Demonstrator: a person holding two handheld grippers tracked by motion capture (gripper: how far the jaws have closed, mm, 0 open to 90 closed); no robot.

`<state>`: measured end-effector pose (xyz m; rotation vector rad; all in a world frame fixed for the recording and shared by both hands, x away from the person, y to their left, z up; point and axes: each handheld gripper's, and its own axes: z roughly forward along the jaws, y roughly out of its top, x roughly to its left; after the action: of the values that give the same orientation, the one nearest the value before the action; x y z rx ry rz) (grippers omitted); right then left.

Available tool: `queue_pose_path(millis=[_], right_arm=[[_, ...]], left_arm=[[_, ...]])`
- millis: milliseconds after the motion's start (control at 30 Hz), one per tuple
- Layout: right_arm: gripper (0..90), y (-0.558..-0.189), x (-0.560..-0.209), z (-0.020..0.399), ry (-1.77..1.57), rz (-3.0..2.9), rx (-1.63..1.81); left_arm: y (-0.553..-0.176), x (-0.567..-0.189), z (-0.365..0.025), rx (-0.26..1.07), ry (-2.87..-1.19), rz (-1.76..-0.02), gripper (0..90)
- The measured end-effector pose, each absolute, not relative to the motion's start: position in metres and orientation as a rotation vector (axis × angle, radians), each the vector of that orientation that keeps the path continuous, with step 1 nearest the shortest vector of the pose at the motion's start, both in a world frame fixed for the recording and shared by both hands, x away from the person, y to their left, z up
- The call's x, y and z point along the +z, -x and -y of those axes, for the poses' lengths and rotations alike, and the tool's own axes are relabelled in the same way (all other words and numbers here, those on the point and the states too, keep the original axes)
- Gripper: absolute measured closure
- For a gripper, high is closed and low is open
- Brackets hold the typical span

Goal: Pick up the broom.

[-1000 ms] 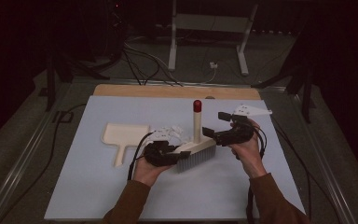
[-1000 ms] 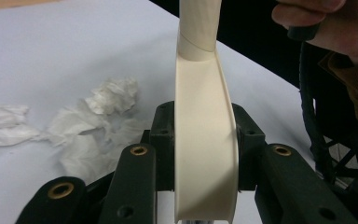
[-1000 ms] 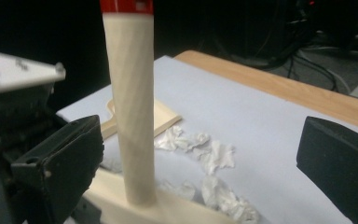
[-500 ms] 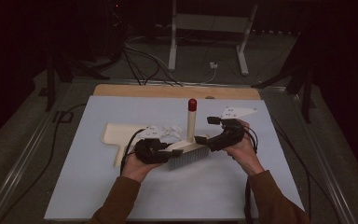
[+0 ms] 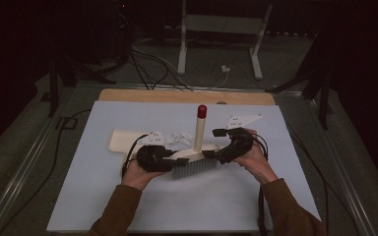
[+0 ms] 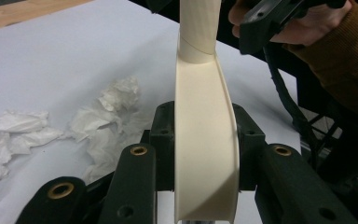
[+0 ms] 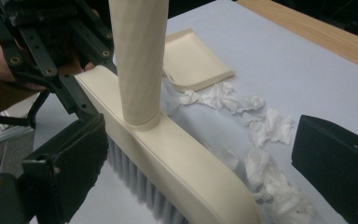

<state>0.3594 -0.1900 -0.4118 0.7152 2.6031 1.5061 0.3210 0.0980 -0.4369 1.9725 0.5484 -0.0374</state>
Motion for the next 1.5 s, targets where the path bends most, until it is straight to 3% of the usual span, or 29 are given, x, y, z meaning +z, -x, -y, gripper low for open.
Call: queue_pose_path(millis=[367, 433, 633, 800, 967, 1167, 1400, 1500], right_arm=[[8.1, -0.36, -0.423, 0.173, -0.617, -2.78, 1.394], [15.9, -0.36, -0.424, 0.17, -0.586, -2.826, 1.356], [26.9, -0.355, -0.429, 0.164, -0.452, -2.912, 1.284], [45.4, -0.354, -0.431, 0.165, -0.347, -2.968, 1.289], [52.7, -0.352, -0.433, 0.165, -0.299, -2.99, 1.267], [65.4, -0.349, -0.435, 0.166, -0.253, -3.019, 1.301], [67.3, -0.348, -0.43, 0.169, -0.296, -2.979, 1.331], [67.3, -0.348, -0.43, 0.172, -0.331, -2.968, 1.327]], left_arm=[[-0.321, -0.437, -0.099, -0.066, -1.99, -0.496, 69.5], [-0.321, -0.438, -0.099, -0.074, -1.99, -0.491, 69.5], [-0.321, -0.44, -0.097, -0.107, -1.994, -0.451, 69.5], [-0.322, -0.442, -0.096, -0.132, -2.001, -0.435, 69.5], [-0.325, -0.445, -0.095, -0.151, -2.002, -0.432, 68.9], [-0.326, -0.444, -0.096, -0.125, -1.97, -0.486, 55.5], [-0.326, -0.44, -0.102, -0.044, -1.924, -0.552, 42.3], [-0.324, -0.438, -0.106, 0.003, -1.907, -0.603, 31.9]])
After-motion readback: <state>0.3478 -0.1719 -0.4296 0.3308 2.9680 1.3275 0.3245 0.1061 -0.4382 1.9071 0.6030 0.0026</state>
